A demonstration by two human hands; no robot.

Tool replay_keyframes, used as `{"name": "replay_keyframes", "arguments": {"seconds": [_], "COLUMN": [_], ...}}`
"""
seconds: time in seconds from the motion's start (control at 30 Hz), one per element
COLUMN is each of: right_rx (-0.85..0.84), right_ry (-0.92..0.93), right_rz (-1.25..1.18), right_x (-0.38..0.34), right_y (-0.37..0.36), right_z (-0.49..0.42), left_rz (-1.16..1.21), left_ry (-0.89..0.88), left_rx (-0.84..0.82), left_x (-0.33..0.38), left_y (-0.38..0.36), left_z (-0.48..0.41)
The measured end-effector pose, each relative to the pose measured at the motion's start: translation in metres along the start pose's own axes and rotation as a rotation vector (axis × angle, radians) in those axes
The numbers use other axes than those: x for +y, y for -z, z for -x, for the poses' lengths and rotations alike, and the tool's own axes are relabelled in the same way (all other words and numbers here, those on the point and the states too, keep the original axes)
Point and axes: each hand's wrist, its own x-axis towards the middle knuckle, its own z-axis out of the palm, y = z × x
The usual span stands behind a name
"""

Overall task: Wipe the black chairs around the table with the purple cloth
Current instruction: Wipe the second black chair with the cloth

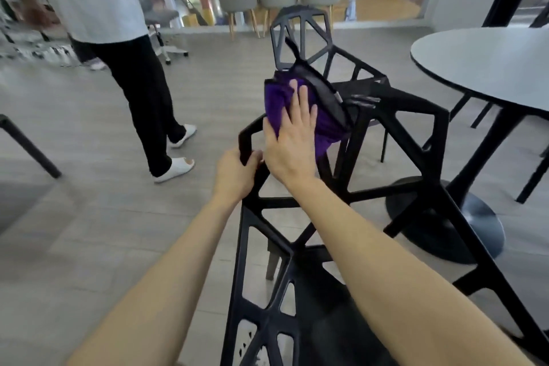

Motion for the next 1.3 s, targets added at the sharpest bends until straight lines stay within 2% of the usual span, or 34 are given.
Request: {"name": "replay_keyframes", "arguments": {"seconds": [0.07,0.13,0.2,0.27,0.3,0.4,0.47,0.5,0.63,0.73,0.87,0.93,1.03,1.1,1.17,1.23,1.3], "right_rx": [-0.124,-0.171,-0.097,-0.04,-0.055,-0.255,-0.291,-0.271,-0.135,-0.088,-0.252,-0.347,-0.343,-0.185,0.005,0.122,0.149], "right_ry": [0.19,0.284,0.143,-0.034,-0.023,0.31,0.416,0.387,0.084,0.081,0.224,0.11,-0.336,-0.721,-1.028,-1.113,-0.95], "right_rz": [0.005,0.033,0.07,0.034,0.004,0.019,0.045,0.041,0.062,0.013,0.052,-0.028,-0.38,-0.691,-1.011,-1.179,-1.063], "right_x": [0.014,0.042,0.061,0.047,0.03,0.004,0.02,0.032,0.06,0.045,0.063,0.065,0.044,0.037,0.038,0.036,0.027], "right_y": [0.001,0.021,0.04,0.036,0.026,-0.001,0.009,0.018,0.043,0.015,-0.008,-0.004,0.017,0.038,0.059,0.075,0.085], "right_z": [0.009,-0.003,-0.018,-0.017,-0.01,0.026,0.019,0.008,-0.027,-0.001,0.074,0.098,0.109,0.106,0.102,0.095,0.076], "left_rz": [-0.008,-0.066,-0.121,-0.178,-0.194,-0.259,-0.248,-0.22,-0.179,-0.176,-0.234,-0.214,-0.11,-0.184,-0.264,-0.288,-0.377], "left_ry": [0.01,0.0,0.007,-0.006,-0.023,-0.106,-0.105,-0.072,0.017,-0.002,-0.072,-0.07,0.023,0.019,-0.068,-0.183,-0.26], "left_rx": [-0.044,-0.08,-0.1,-0.122,-0.131,-0.181,-0.182,-0.194,-0.195,-0.192,-0.244,-0.351,-0.474,-0.402,-0.216,-0.086,-0.064], "left_x": [-0.002,0.001,0.005,0.005,0.006,0.001,-0.001,-0.002,0.001,-0.001,-0.004,-0.008,-0.013,-0.002,0.015,0.037,0.054], "left_y": [0.005,0.008,0.009,0.012,0.014,0.02,0.018,0.017,0.013,0.015,0.018,0.024,0.033,0.036,0.033,0.03,0.025], "left_z": [0.0,-0.002,-0.001,0.002,0.003,0.003,0.002,0.001,-0.002,0.0,-0.002,-0.004,-0.002,0.006,0.009,0.01,0.007]}}
